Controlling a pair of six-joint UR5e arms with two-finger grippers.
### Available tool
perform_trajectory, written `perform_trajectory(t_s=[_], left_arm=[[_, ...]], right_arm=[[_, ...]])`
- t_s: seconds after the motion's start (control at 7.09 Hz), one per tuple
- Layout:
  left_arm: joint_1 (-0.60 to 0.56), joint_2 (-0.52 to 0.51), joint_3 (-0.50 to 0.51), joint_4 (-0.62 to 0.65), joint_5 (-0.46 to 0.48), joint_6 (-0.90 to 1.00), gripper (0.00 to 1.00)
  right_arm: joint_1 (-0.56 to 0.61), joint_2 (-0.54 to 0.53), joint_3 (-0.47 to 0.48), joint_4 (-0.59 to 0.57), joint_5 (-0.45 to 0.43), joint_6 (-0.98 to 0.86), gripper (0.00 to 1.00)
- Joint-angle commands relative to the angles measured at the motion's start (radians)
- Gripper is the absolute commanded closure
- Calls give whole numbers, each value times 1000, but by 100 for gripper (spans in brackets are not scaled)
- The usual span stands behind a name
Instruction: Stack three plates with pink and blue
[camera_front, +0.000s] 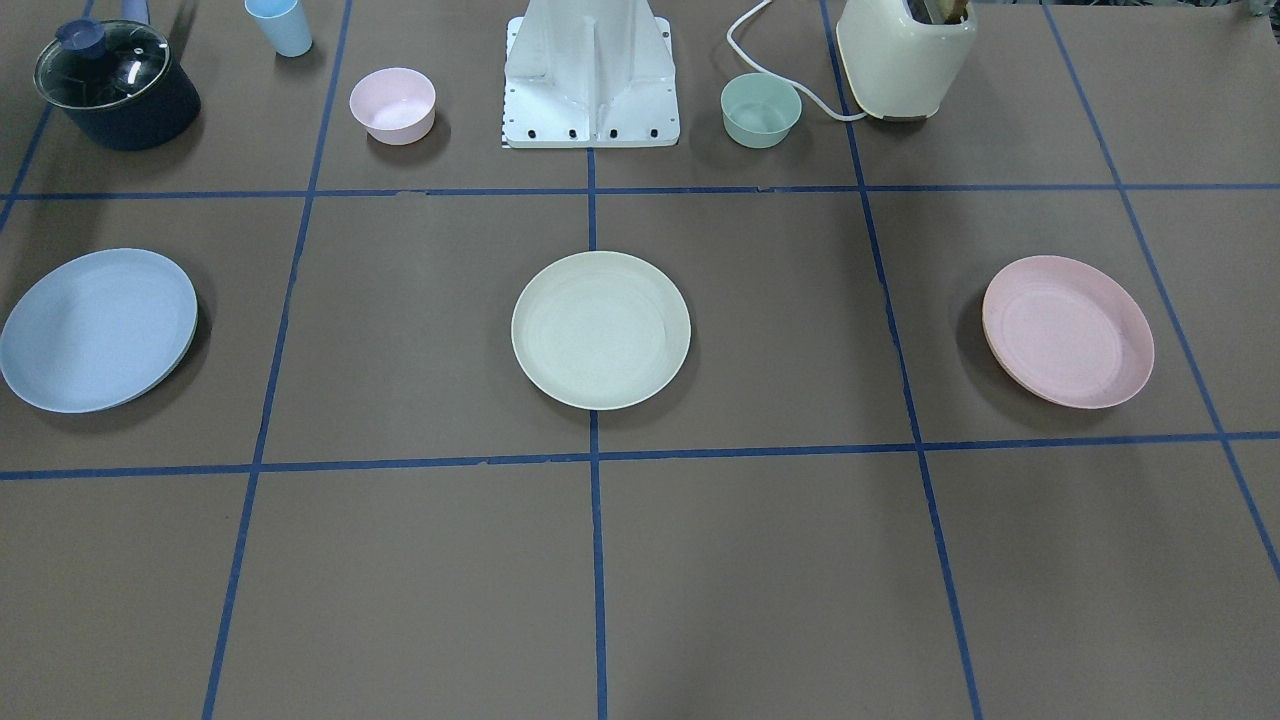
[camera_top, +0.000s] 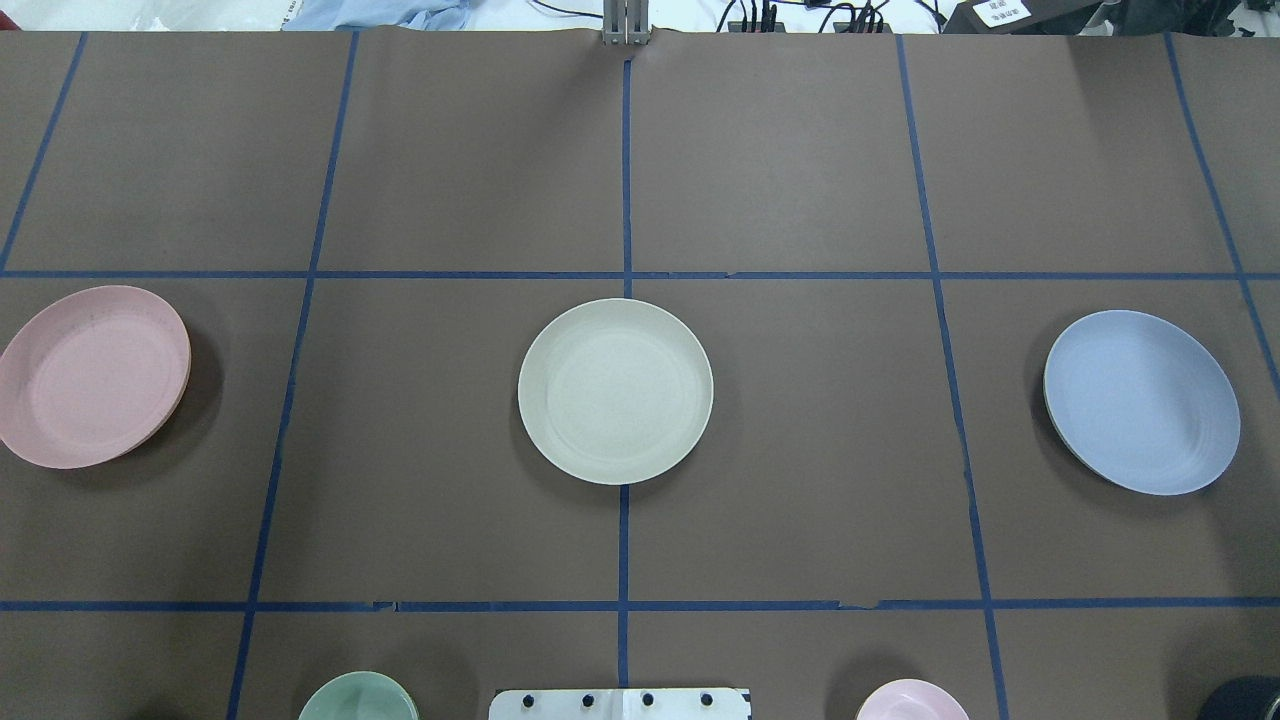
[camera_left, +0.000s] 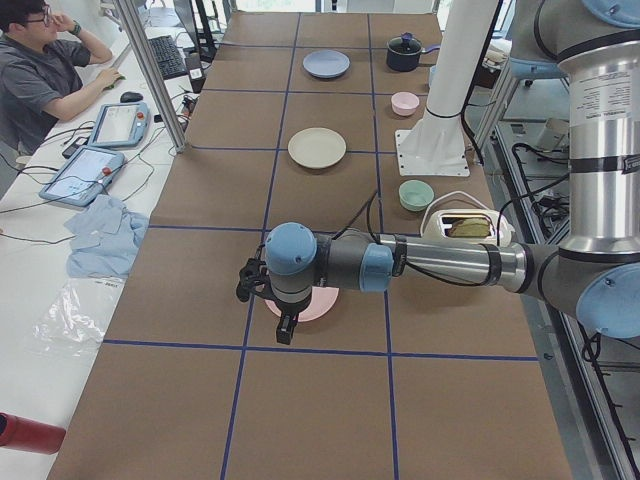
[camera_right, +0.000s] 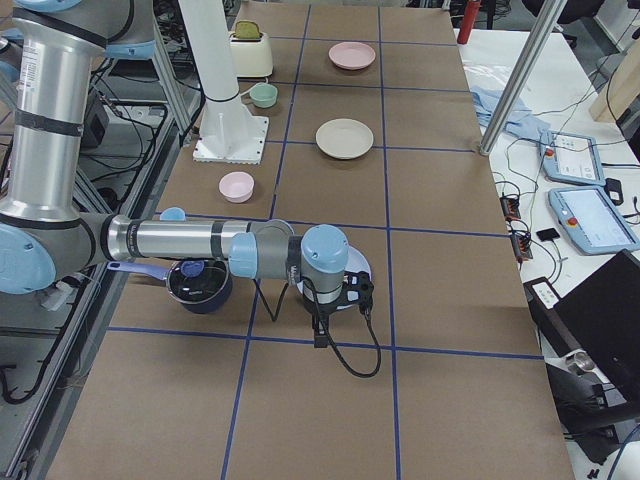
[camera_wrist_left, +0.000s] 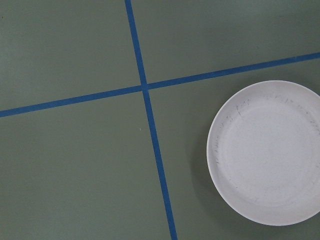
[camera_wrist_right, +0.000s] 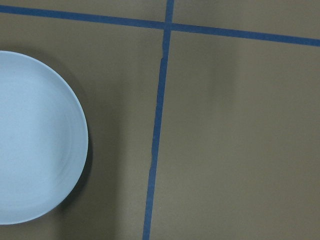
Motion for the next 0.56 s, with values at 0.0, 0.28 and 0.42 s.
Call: perform_trajectory(t_s=[0.0,0.28,0.42], left_arm=[[0,-1,-8,0,-2,2,0],[0,-1,-31,-30,-12,3,0],[0,1,-29,-87,-3,14,0]], right_arm=[[-1,0,0,-2,0,0,0],[-1,3,0,0,-8,6,0],[-1,8,2,6,-5,6,0]])
